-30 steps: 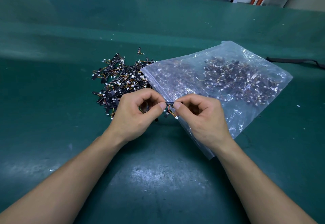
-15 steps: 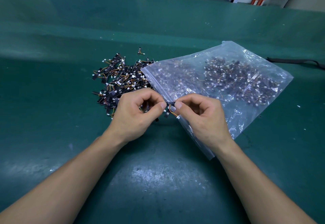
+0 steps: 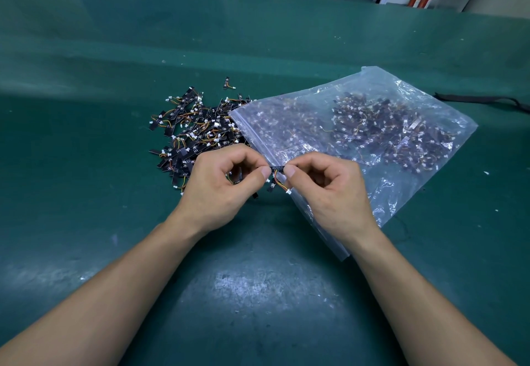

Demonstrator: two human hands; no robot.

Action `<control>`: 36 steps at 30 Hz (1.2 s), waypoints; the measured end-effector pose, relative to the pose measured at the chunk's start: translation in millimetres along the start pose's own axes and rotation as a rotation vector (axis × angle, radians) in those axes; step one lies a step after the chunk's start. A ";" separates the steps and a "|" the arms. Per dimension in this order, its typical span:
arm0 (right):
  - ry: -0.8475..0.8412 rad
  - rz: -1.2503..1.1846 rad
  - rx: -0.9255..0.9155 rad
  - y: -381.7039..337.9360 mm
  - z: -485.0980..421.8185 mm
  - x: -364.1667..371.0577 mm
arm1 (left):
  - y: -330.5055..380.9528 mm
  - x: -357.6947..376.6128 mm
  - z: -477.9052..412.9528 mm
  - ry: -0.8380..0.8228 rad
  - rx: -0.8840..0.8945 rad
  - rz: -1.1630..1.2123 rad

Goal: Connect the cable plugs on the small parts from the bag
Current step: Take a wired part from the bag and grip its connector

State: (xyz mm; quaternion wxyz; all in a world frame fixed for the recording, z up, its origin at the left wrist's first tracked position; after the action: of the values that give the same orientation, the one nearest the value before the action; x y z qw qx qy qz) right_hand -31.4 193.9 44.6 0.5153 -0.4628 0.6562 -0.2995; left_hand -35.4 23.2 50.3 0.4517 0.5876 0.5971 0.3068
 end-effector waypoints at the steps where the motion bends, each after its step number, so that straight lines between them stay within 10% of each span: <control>1: 0.001 -0.008 0.002 0.0 0.0 0.1 | 0.4 0.0 -0.2 0.000 0.004 -0.008; 36: -0.005 0.009 0.003 -0.5 -1.2 -0.3 | -0.5 0.5 0.0 -0.008 0.004 0.002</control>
State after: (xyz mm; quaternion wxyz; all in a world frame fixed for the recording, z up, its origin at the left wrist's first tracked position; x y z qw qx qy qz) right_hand -32.3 193.8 45.6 0.5187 -0.4600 0.6566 -0.2971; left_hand -35.6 23.6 49.8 0.4524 0.5905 0.5953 0.3037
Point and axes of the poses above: each hand's wrist, its own z-axis away from the middle knuckle, its own x-axis out of the palm, y = z × x, the point moved 6 cm from there along -z, towards the middle knuckle, and after that the axes turned 10 degrees about z, right-handed, at the moved point
